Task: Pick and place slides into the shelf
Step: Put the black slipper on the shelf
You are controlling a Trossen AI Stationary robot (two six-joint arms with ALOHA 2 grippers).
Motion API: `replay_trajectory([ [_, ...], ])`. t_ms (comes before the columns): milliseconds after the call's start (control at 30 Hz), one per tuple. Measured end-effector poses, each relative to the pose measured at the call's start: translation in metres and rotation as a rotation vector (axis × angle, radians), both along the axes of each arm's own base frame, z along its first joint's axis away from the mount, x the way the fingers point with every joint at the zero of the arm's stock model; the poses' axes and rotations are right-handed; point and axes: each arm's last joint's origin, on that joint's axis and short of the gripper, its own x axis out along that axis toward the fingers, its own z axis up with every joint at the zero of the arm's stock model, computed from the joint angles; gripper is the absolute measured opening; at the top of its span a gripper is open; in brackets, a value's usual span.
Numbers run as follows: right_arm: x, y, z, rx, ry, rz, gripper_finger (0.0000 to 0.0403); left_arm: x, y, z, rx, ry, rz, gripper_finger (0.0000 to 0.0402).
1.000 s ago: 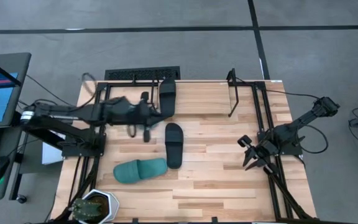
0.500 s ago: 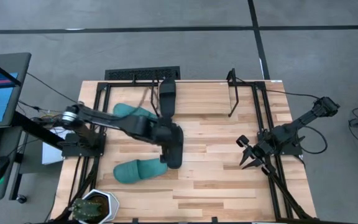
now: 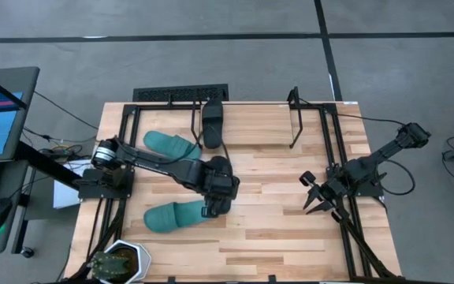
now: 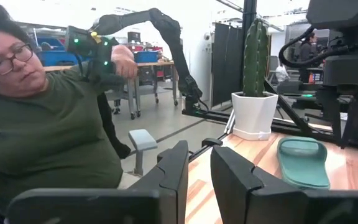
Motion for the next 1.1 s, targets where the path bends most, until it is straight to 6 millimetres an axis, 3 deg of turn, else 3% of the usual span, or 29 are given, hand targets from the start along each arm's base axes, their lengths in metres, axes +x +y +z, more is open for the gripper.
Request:
replay_trajectory([
  [333, 0.000, 0.000, -0.001, 0.012, 0.026, -0.002, 0.0059, 0.007, -0.003, 0.002, -0.073, -0.076, 0.093, 0.0011],
  [667, 0.000, 0.000, -0.003, 0.005, 0.038, -0.002, 0.0059, 0.006, -0.015, 0.002, -0.086, -0.092, 0.076, 0.0132],
  [767, 0.000, 0.000, -0.003, 0.003, 0.042, -0.002, 0.0059, 0.007, -0.022, -0.006, -0.095, -0.122, 0.055, 0.0164],
  [933, 0.000, 0.000, -0.005, -0.006, 0.058, -0.001, 0.0059, 0.005, -0.035, -0.021, -0.097, -0.155, 0.025, 0.0189],
  [1100, 0.000, 0.000, -0.005, -0.006, 0.060, -0.001, 0.0059, 0.002, -0.035, -0.030, -0.063, -0.141, 0.065, 0.0192],
])
